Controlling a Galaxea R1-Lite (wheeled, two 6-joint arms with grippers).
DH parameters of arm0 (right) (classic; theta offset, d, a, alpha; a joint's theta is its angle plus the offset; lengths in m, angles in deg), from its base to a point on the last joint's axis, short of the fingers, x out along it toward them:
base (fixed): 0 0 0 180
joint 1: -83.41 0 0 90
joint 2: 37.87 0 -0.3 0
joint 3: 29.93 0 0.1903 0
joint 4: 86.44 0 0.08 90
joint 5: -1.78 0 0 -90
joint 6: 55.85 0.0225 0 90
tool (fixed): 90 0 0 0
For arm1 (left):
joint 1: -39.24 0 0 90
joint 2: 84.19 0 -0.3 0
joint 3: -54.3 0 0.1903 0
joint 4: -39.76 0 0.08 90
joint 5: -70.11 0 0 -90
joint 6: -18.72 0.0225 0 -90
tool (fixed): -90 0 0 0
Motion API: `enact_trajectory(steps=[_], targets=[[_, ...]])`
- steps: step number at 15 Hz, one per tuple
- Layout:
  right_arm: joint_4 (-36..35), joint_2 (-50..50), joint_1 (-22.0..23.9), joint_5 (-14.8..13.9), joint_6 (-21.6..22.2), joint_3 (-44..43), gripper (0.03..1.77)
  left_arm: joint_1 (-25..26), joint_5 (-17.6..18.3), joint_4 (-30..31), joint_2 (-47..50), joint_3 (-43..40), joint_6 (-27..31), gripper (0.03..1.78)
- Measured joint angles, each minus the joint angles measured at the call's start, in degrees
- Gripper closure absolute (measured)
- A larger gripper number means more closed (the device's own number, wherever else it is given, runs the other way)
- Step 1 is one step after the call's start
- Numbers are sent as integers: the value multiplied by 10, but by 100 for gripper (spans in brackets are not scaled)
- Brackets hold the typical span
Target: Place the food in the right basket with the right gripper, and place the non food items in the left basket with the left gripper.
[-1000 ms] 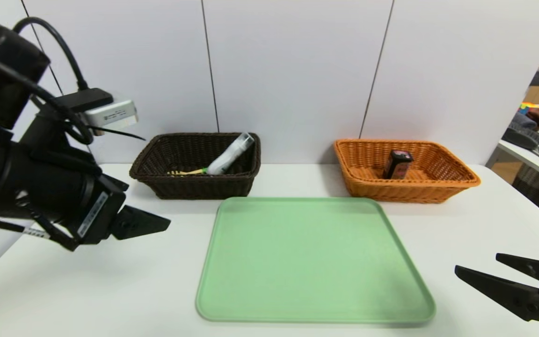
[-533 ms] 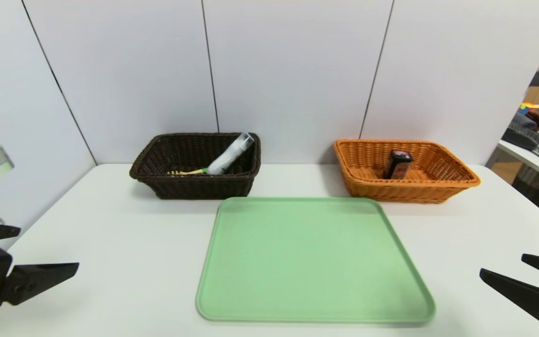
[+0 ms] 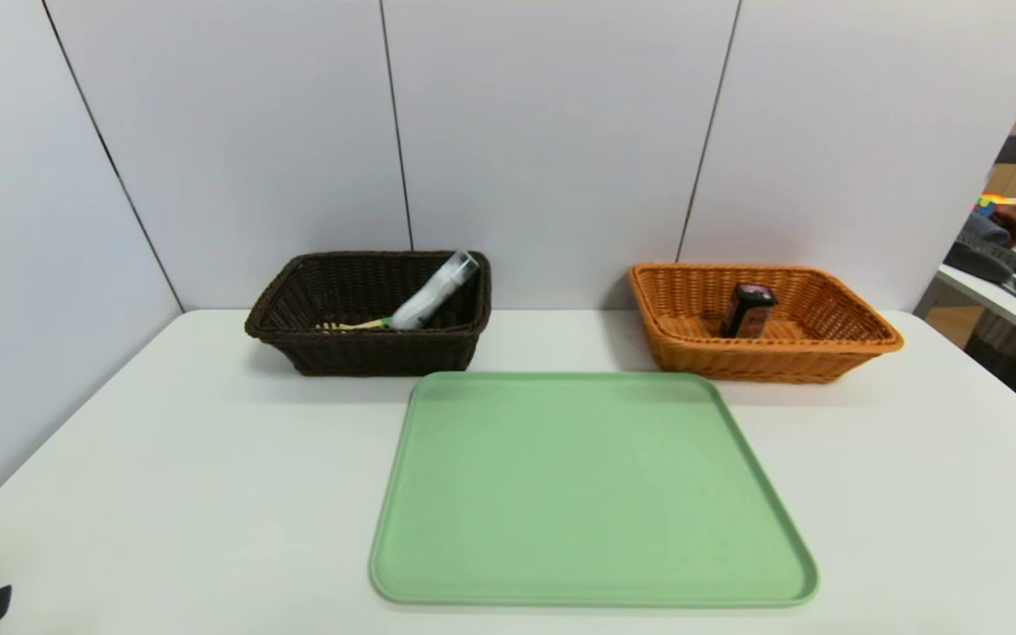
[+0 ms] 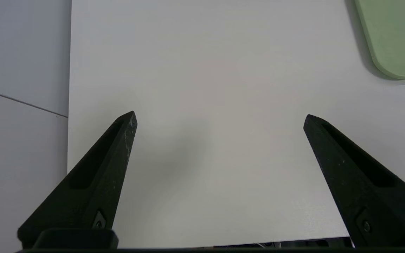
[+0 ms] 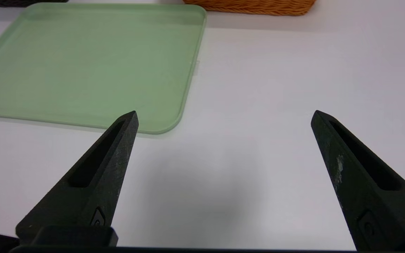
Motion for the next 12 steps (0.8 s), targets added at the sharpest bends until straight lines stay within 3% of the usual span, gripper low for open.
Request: enact_trajectory(steps=[6, 12], targets=[[31, -94, 39, 4, 0, 37, 10, 79, 99, 0, 141, -70, 6, 12], [31, -120, 47, 4, 2, 39, 10, 88, 102, 1, 228, -130, 7, 12]])
